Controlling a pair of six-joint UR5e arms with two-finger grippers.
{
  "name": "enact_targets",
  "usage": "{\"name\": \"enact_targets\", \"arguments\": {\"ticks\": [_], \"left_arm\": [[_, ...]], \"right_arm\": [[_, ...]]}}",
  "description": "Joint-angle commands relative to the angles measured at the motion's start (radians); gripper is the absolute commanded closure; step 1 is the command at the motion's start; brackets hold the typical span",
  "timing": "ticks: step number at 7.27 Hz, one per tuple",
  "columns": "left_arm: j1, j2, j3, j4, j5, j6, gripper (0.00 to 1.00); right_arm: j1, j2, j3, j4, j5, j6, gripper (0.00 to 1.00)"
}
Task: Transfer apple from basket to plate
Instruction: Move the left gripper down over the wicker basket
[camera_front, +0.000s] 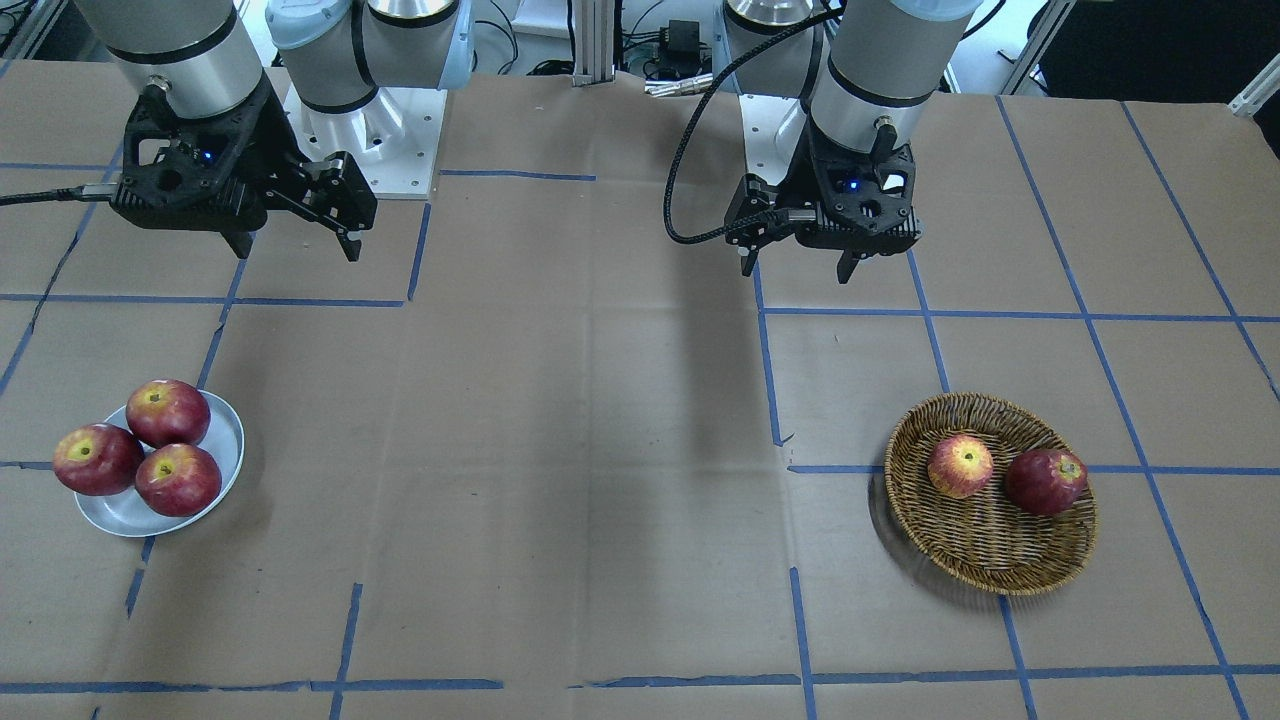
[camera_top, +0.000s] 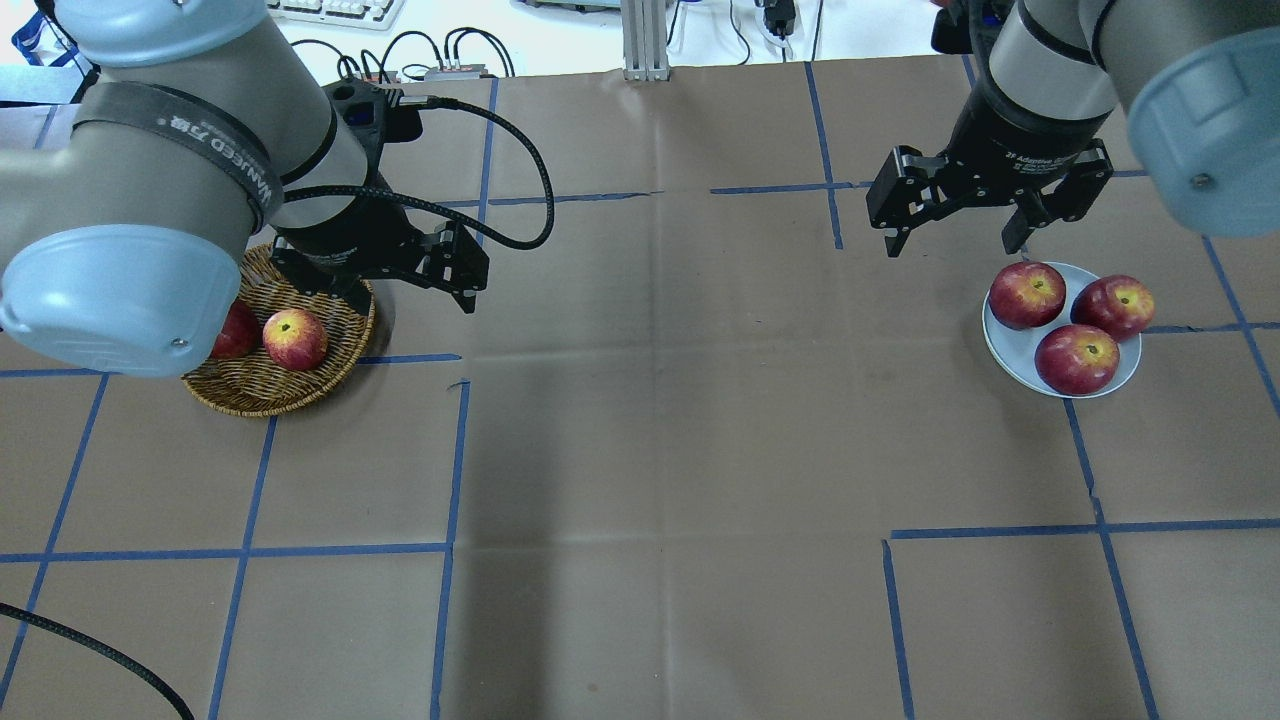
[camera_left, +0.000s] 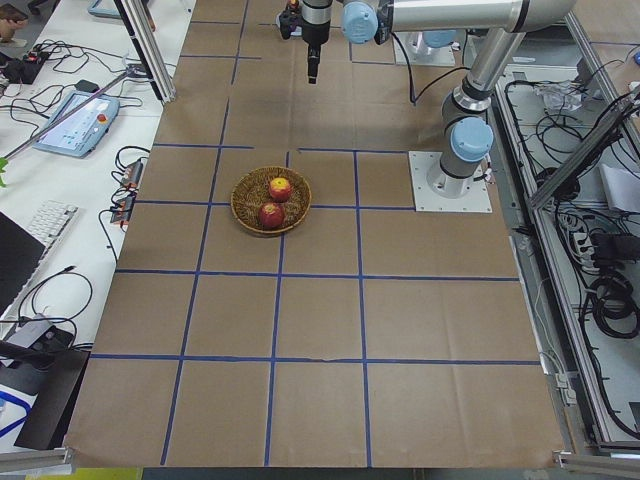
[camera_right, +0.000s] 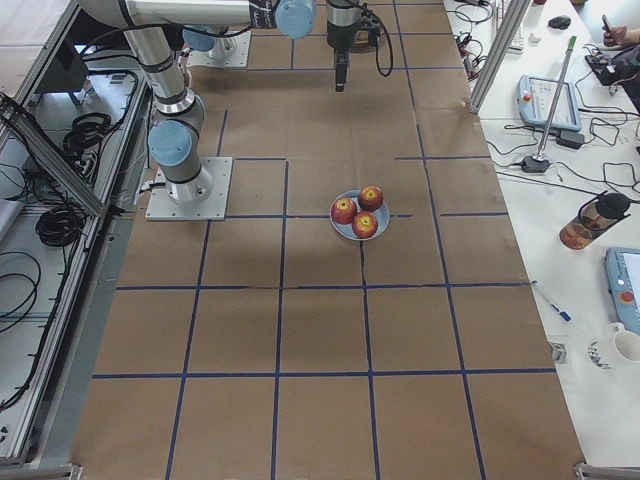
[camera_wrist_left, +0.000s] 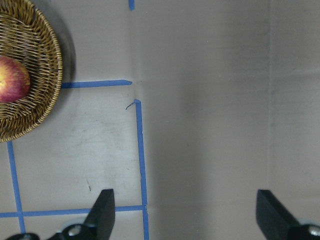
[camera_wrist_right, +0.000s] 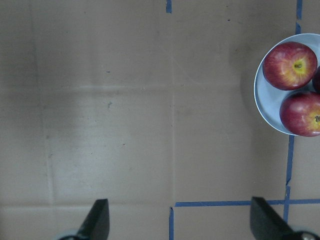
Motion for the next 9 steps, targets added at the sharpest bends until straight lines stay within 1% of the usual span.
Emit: {"name": "enact_targets", "arguments": {"ticks": [1, 5, 7, 8, 9], "left_arm": [[0.0, 0.003, -0.006, 0.0, 0.002, 0.0, 0.01], [0.006, 0.005, -0.023, 0.002, 0.001, 0.014, 0.01], [0.034, -0.007, -0.024, 0.017, 0.018, 0.16, 0.01], [0.099, -0.018, -0.024, 0.017, 0.085, 0.22, 0.01], [0.191, -0.026, -0.026, 0.02, 0.091, 0.385, 0.01]], "right_arm": [[0.001, -0.002, -0.001, -0.002, 0.0, 0.004, 0.0], [0.001, -0.001, 0.001, 0.0, 0.0, 0.004, 0.0], [0.001, -0.001, 0.001, 0.0, 0.0, 0.004, 0.0], [0.001, -0.001, 0.001, 0.0, 0.0, 0.005, 0.0], [0.001, -0.001, -0.001, 0.0, 0.0, 0.005, 0.0]]}}
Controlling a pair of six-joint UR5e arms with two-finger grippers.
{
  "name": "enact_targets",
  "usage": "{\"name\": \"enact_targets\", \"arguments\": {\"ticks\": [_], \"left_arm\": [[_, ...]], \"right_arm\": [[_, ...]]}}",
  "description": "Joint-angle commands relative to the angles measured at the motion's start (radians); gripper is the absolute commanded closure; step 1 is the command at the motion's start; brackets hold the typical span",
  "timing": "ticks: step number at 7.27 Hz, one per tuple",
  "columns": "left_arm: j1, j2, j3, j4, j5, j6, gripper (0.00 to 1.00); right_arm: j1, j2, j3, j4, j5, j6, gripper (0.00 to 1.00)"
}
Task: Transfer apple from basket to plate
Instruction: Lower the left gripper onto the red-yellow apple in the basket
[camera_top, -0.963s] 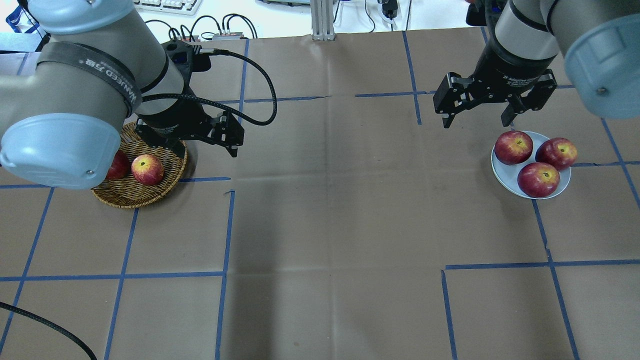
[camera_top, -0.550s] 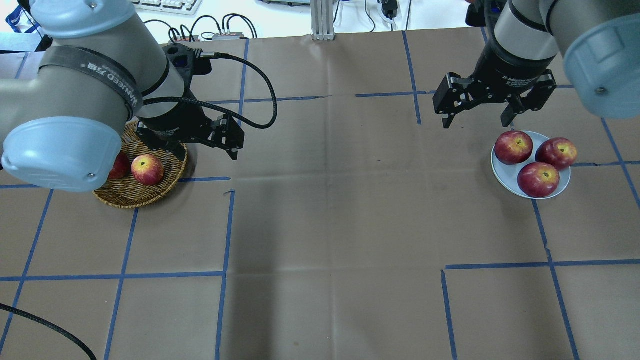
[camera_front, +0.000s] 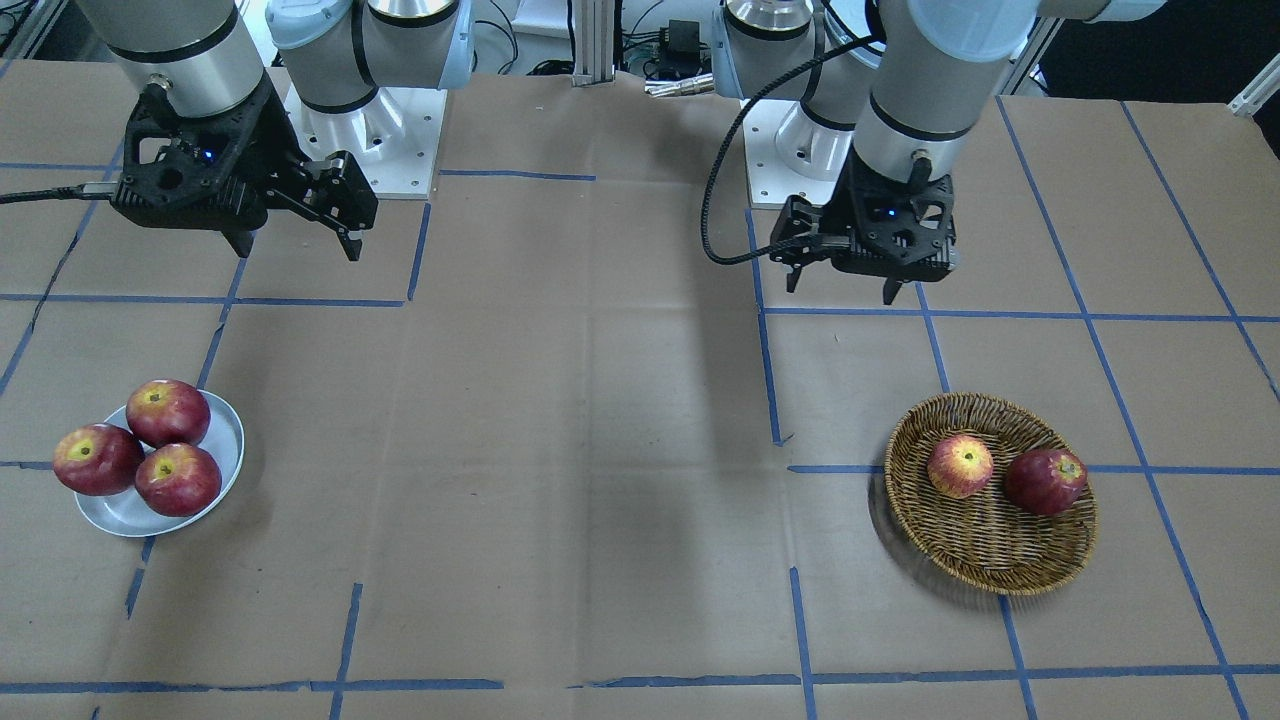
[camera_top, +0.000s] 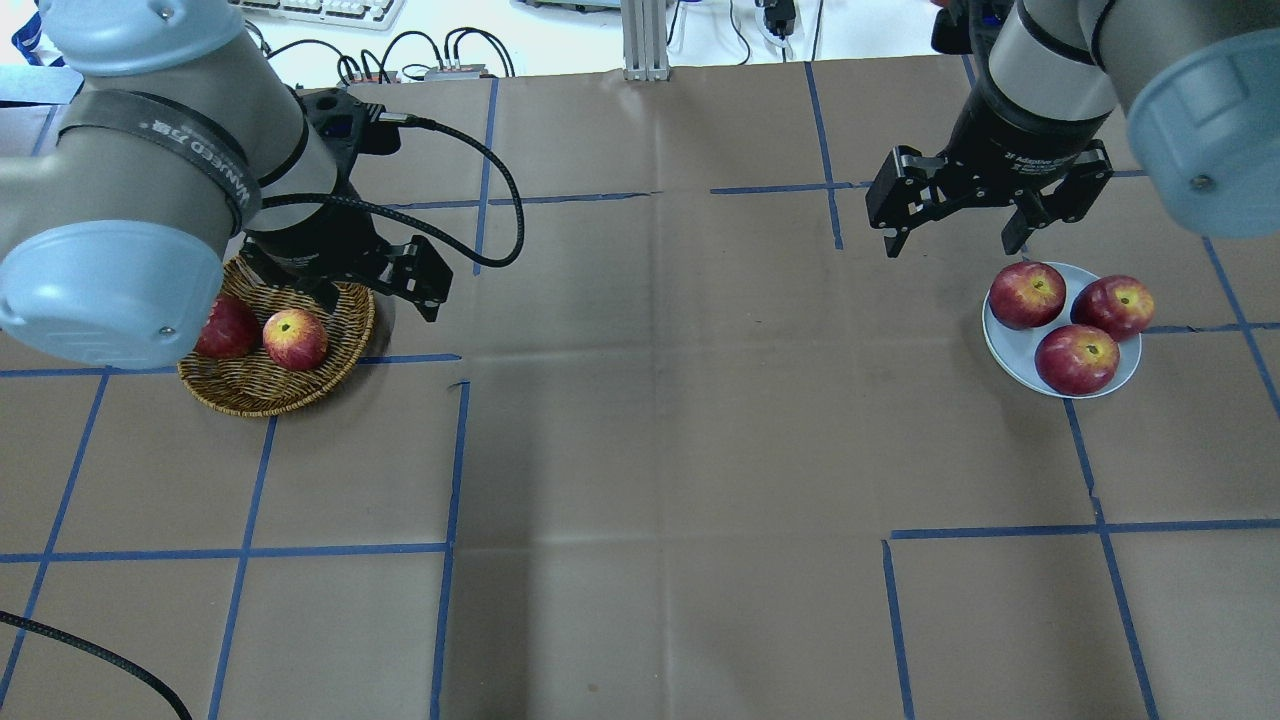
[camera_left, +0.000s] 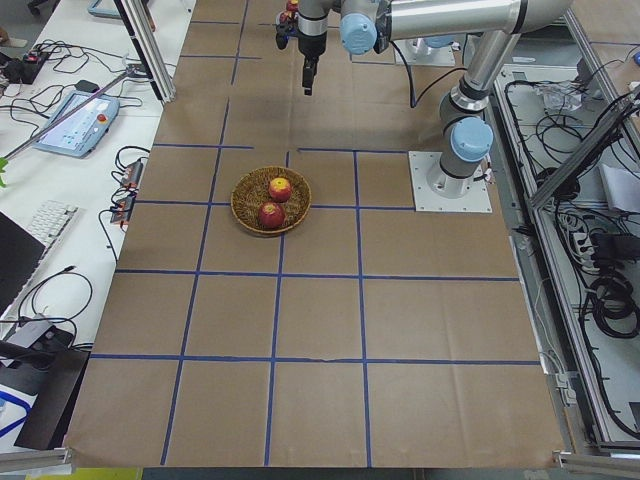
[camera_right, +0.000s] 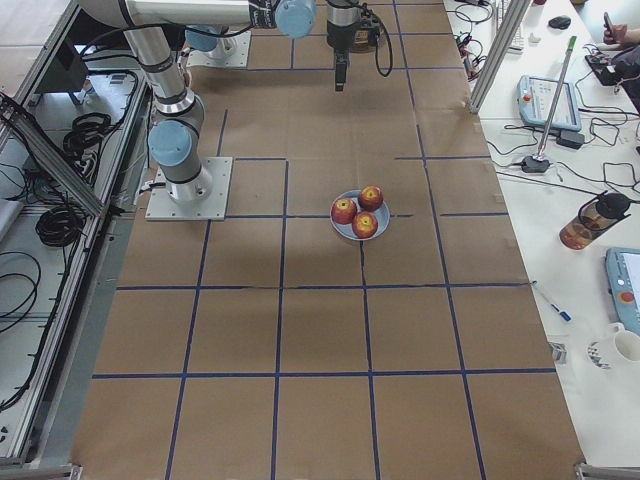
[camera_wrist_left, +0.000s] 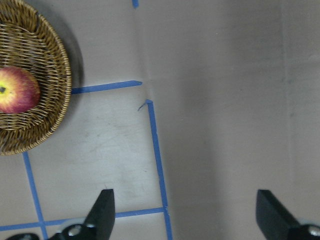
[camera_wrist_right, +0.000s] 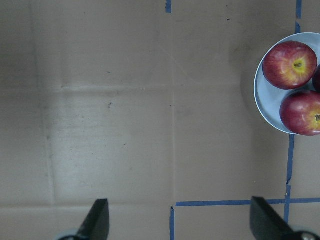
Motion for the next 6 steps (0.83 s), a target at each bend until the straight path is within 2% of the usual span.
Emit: {"name": "enact_targets", "arguments": {"ticks": [1, 4, 6], "left_arm": [[0.17, -0.038, -0.001, 0.01, 0.023, 0.259, 0.01], [0.249, -0.277, -0.021, 0.274, 0.026, 0.411, 0.02], [0.304, -0.354, -0.052, 0.423, 0.027, 0.448, 0.02]], "right_arm": [[0.0, 0.0, -0.001, 0.0, 0.0, 0.001, 0.0], [0.0, 0.0, -0.001, 0.0, 0.0, -0.001, 0.0], [0.0, 0.0, -0.001, 0.0, 0.0, 0.0, 0.0]]}}
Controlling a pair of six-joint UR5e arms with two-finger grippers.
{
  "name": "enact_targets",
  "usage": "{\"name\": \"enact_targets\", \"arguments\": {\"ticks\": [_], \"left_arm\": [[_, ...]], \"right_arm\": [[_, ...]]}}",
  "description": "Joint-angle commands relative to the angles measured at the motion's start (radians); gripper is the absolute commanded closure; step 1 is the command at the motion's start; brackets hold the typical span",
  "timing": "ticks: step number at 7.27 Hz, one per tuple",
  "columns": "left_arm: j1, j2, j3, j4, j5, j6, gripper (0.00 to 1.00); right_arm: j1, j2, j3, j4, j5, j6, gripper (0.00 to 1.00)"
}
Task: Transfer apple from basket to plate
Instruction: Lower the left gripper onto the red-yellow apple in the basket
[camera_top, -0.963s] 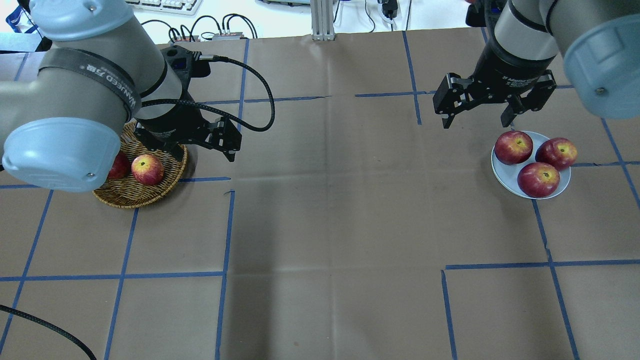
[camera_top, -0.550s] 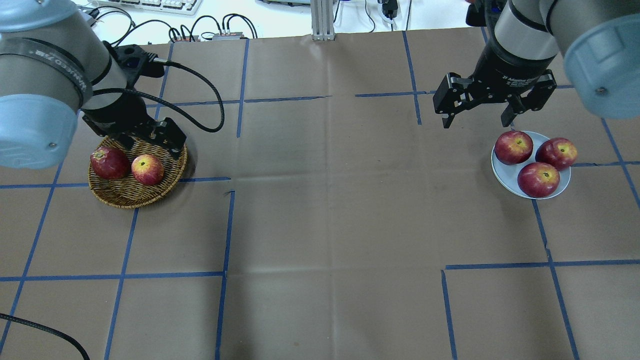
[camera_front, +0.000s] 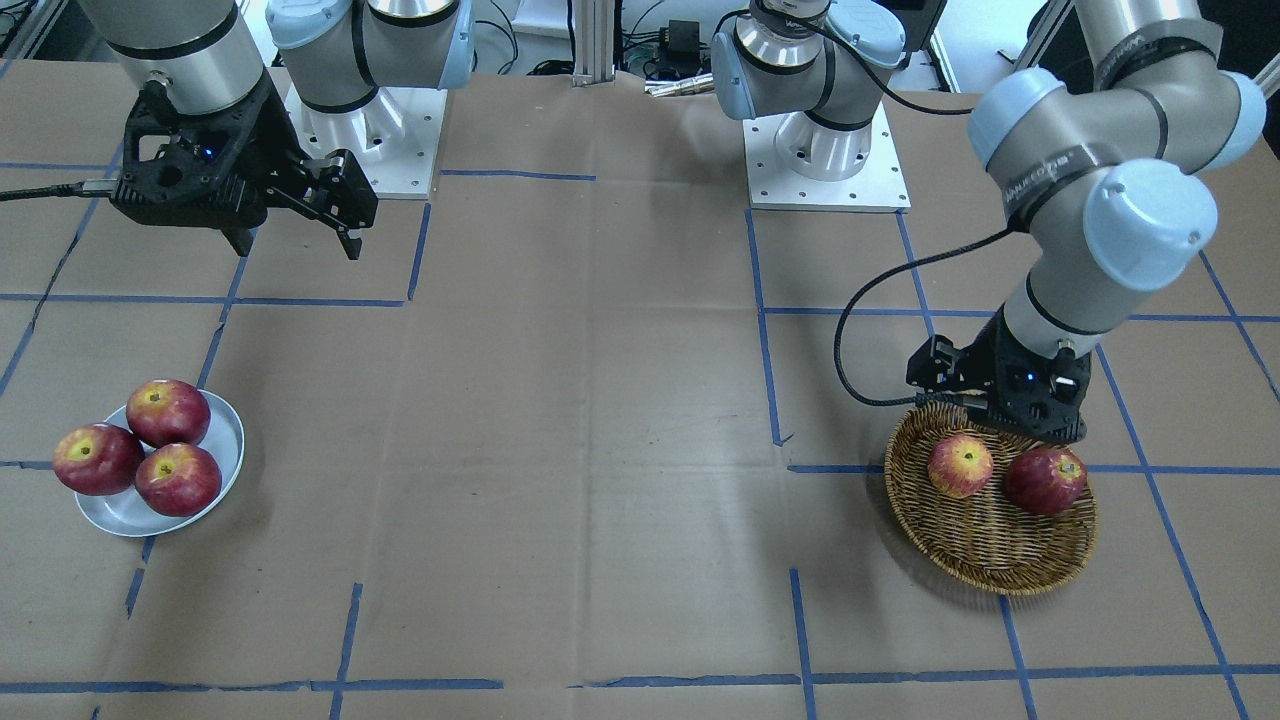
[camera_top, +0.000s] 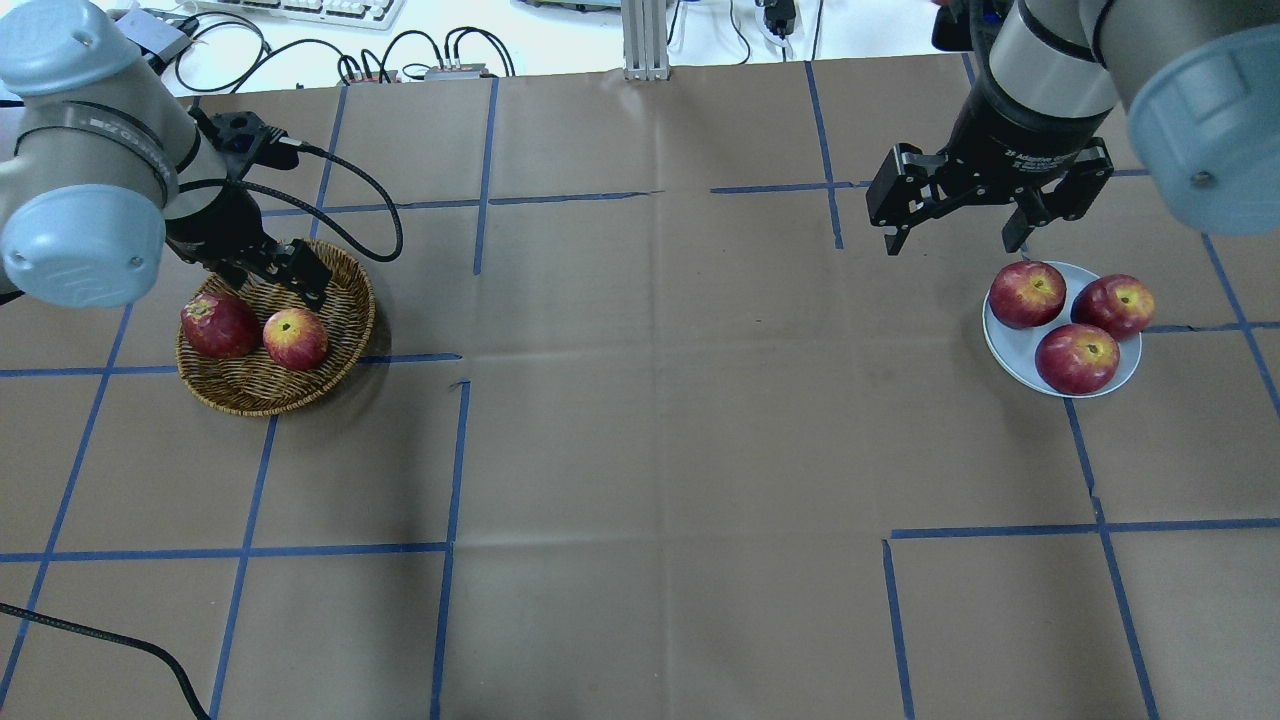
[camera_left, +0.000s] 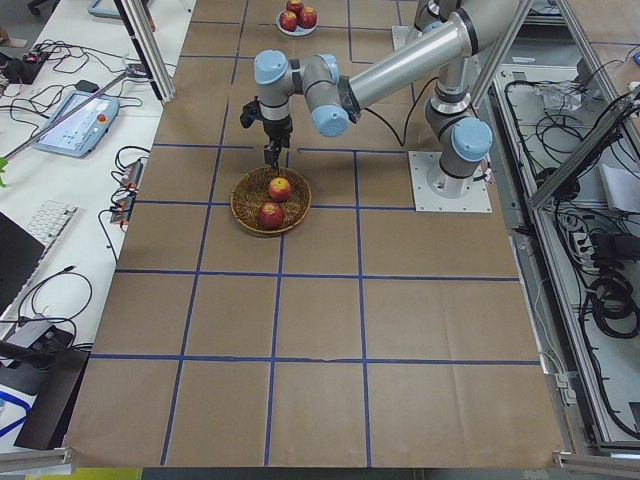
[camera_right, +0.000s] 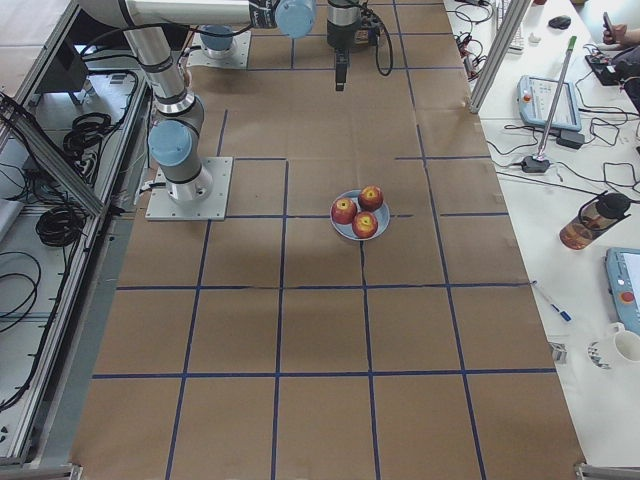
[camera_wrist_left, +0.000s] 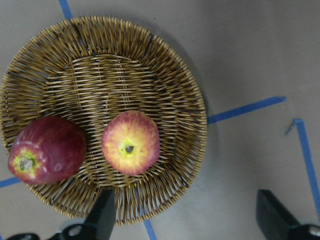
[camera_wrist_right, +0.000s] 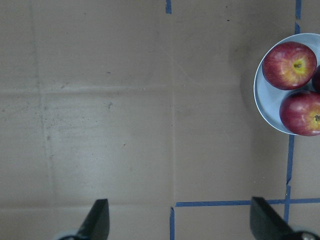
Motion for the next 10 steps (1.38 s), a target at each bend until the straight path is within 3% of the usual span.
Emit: {"name": "enact_targets", "arguments": {"ticks": [1, 8, 9, 10], "left_arm": [[0.032, -0.099, 0.004, 0.1, 0.005, 0.034, 0.02], [0.033, -0.165, -0.019, 0.1, 0.002, 0.0, 0.03], [0.033, -0.171, -0.022, 0.1, 0.004, -0.018, 0.16], [0.033, -0.174, -0.014, 0.102, 0.007, -0.017, 0.23]], "right_arm": [[0.0, 0.0, 0.001, 0.0, 0.0, -0.001, 0.0], [0.0, -0.002, 0.001, 0.0, 0.0, 0.001, 0.0], [0.0, -0.002, 0.0, 0.0, 0.0, 0.001, 0.0], [0.0, -0.002, 0.0, 0.0, 0.0, -0.001, 0.0]]}}
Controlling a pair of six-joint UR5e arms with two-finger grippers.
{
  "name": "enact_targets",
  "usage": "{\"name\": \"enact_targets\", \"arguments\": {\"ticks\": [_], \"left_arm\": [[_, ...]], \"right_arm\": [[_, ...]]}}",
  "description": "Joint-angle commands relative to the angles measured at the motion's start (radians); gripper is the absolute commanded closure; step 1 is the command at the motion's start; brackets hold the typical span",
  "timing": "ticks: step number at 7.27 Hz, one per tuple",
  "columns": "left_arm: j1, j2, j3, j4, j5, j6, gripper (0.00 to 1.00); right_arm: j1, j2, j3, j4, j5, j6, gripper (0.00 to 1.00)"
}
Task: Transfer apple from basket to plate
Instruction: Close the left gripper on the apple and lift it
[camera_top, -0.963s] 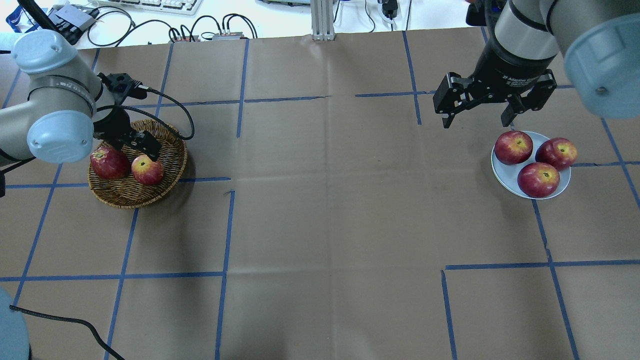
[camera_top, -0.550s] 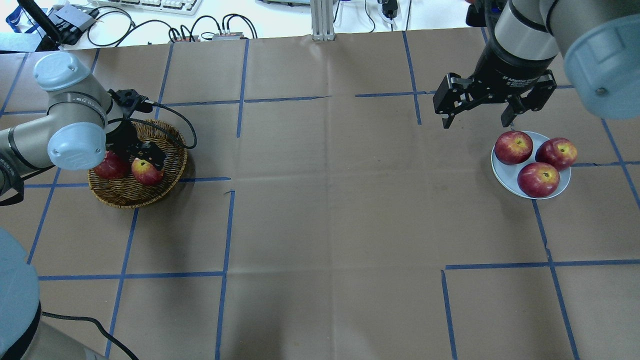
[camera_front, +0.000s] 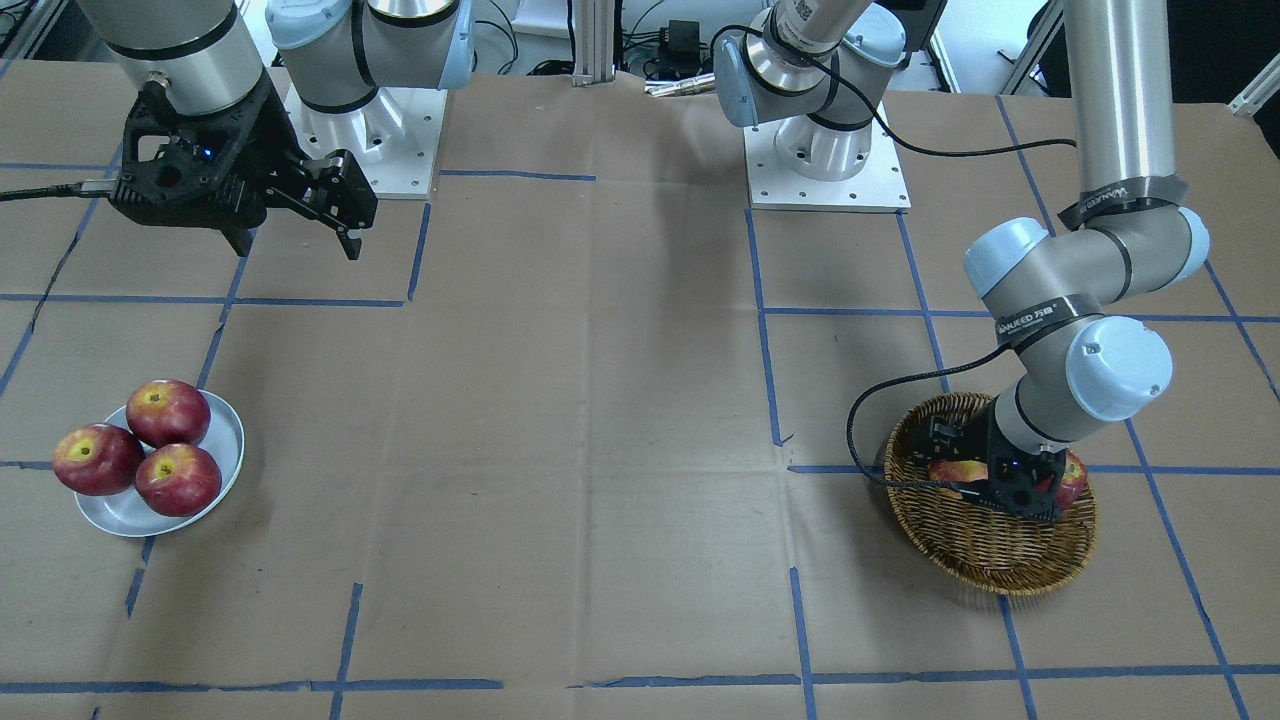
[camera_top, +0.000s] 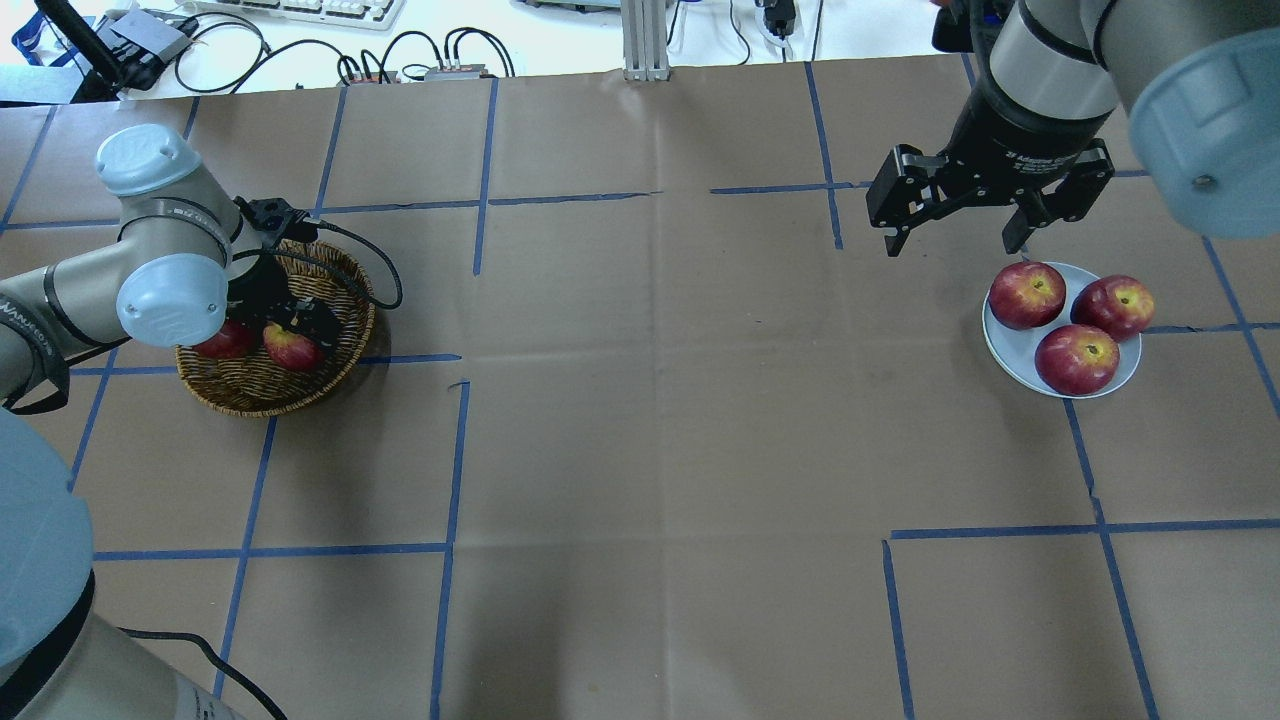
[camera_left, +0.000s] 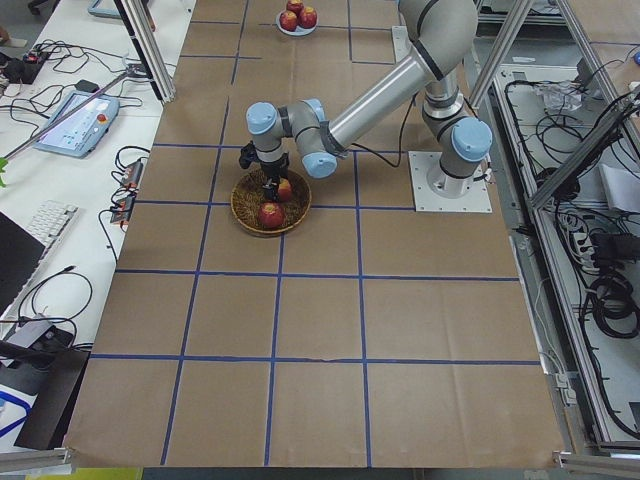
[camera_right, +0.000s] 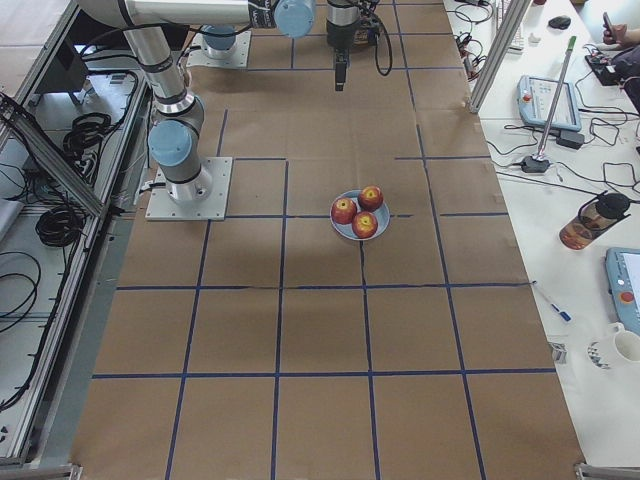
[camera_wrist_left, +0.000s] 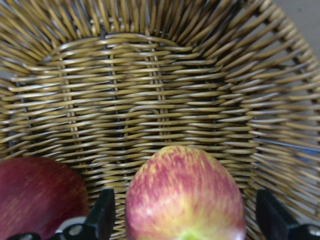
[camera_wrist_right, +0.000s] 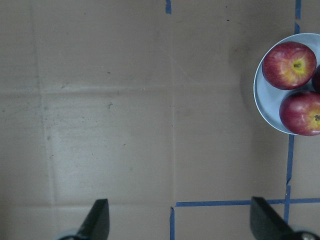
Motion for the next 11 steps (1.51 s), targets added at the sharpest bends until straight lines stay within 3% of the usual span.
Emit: {"name": "enact_targets", "arguments": {"ticks": [1, 4, 6, 8, 10, 11], "left_arm": [[0.0, -0.008, 0.007, 0.001, 0.003, -0.007, 0.3], [-0.003, 0.016, 0.02, -0.009, 0.023, -0.01, 0.37], [-0.07, 0.118, 0.023, -0.096, 0.022, -0.161, 0.36], [-0.267, 0.176, 0.048, -0.185, 0.02, -0.432, 0.35], [-0.45, 0.13, 0.085, -0.181, 0.012, -0.701, 0.35], [-0.522, 0.061, 0.138, -0.177, -0.035, -0.787, 0.35]], "right_arm": [[0.0, 0.0, 0.0, 0.0, 0.0, 0.0, 0.0], [0.0, 0.0, 0.0, 0.0, 0.0, 0.0, 0.0], [0.0, 0.0, -0.002, 0.0, 0.0, 0.0, 0.0], [0.0, 0.001, -0.002, 0.0, 0.0, 0.0, 0.0], [0.0, 0.001, -0.002, 0.0, 0.0, 0.0, 0.0], [0.0, 0.0, -0.002, 0.0, 0.0, 0.0, 0.0]]}}
